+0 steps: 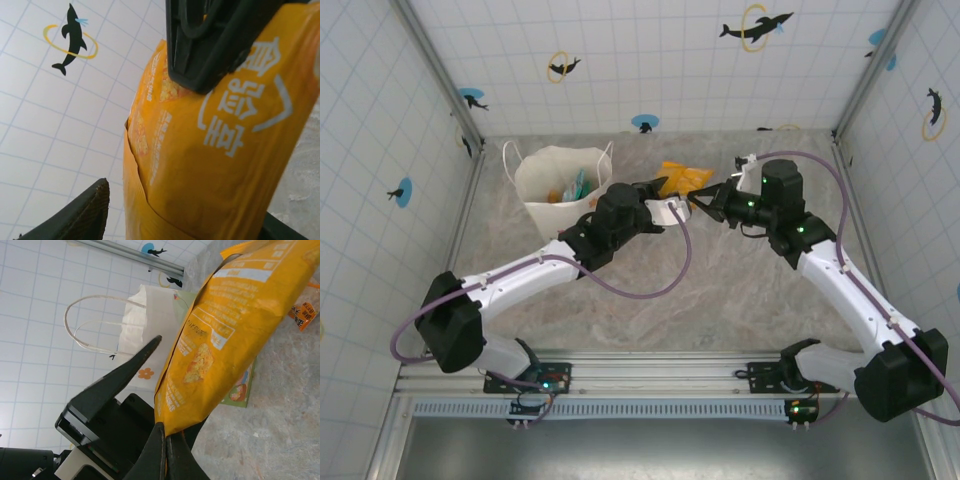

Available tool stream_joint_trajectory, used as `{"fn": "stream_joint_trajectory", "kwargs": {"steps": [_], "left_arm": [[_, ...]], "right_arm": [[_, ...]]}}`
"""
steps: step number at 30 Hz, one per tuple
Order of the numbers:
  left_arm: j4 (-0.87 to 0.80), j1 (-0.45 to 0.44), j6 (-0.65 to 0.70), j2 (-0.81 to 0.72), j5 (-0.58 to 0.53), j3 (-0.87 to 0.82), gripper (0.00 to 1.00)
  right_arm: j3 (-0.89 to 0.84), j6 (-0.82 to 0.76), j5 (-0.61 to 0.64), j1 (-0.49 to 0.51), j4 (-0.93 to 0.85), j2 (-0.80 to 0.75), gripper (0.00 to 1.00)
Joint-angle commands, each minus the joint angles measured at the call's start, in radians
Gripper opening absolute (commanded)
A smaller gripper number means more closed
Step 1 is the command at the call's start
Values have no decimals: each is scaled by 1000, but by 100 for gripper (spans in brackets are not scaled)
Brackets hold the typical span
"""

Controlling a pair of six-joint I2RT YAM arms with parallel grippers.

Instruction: Place the snacks into the paper bag

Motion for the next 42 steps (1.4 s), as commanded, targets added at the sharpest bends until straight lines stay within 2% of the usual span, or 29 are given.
{"fn": "stream_joint_trajectory", "kwargs": {"steps": [1, 4, 8, 12, 15, 18, 25, 29, 35, 41, 42], "left_arm": [[2, -8, 6, 5, 26, 20, 49], [-6, -8, 5, 0, 33, 20, 35], [-50, -8, -15, 5, 14, 52, 24], [-78, -8, -22, 3, 0, 65, 15], [-107, -8, -41, 5, -22, 84, 10], [-158, -1, -63, 11, -47, 119, 5], [-289, 50, -229, -10, 4, 234, 4], [-356, 101, -359, -40, 62, 310, 5], [-396, 275, -609, -126, 219, 364, 8], [-436, 434, -723, -193, 256, 365, 9], [-431, 482, -745, -204, 261, 358, 9]], "right_arm": [[45, 4, -17, 6, 1, -25, 0], [44, 4, -17, 5, 3, -23, 0], [40, 8, -14, 6, 23, -20, 0], [40, 8, -7, 3, 37, -25, 7], [40, 3, -5, -10, 39, -34, 20], [36, -2, -12, -43, 51, -57, 25], [-59, 19, 2, -161, 125, -148, 27], [-101, 15, 10, -178, 130, -160, 27], [-136, 9, 9, -177, 141, -137, 27], [-148, 3, 9, -174, 149, -117, 27], [-151, 3, 10, -174, 147, -117, 27]]}}
